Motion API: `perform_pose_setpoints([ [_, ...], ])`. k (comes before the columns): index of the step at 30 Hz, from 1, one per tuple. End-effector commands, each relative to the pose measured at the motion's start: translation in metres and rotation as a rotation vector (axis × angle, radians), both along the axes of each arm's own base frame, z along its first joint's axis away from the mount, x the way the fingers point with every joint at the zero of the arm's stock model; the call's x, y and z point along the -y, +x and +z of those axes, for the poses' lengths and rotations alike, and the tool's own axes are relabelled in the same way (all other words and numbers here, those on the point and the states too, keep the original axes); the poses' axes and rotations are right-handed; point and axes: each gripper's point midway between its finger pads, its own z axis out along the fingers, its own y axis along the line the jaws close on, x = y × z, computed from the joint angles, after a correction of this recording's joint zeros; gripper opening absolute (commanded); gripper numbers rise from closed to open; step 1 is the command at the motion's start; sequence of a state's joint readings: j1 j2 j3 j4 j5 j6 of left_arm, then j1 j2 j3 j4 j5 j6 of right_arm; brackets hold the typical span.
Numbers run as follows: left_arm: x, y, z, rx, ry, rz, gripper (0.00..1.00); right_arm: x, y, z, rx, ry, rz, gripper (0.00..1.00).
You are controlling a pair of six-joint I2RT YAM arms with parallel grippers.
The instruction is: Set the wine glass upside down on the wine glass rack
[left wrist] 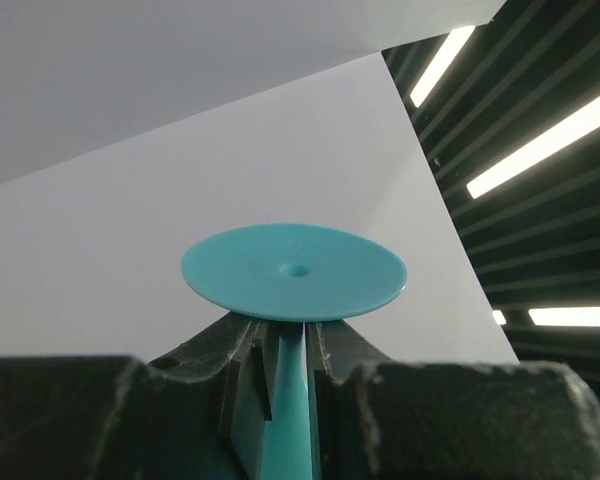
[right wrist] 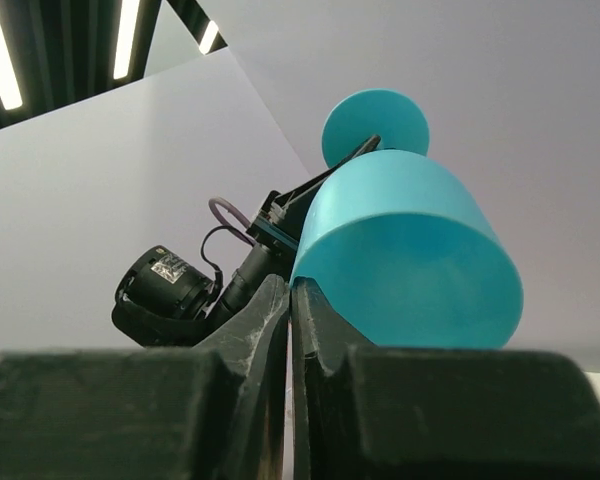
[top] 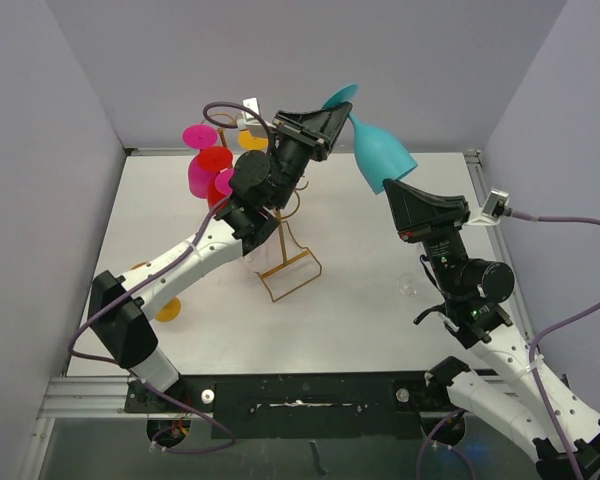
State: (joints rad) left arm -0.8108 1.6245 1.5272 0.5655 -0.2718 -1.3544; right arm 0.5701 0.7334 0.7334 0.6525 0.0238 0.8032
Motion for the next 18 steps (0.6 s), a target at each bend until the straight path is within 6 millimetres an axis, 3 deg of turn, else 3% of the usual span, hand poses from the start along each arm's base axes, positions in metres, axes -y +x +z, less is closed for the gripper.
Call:
perform_pose_setpoints([
  [1,-0.018,-0.011,0.048,0.108,-0.111,0.011,0.10,0.002,-0.021,0.018,0.063,0.022,0.055,0.00],
  [5,-0.024,-0.018,0.056,0.187,-0.132,0.019,0.01,0.001,-0.023,0.017,0.053,0.011,0.064,0.00],
  [11,-0.028,-0.021,0.071,0.307,-0.128,0.005,0.00,0.005,-0.030,0.021,0.035,0.001,0.067,0.01],
  [13,-0.027,-0.021,0.070,0.328,-0.113,0.002,0.00,0.007,-0.029,0.022,0.008,-0.008,0.053,0.14],
  [15,-0.027,-0.023,0.071,0.355,-0.090,0.002,0.00,0.010,-0.029,0.024,-0.019,-0.030,0.037,0.37],
  [18,-0.030,-0.025,0.070,0.411,-0.014,0.038,0.00,0.014,-0.023,0.009,-0.101,-0.122,-0.020,0.62],
])
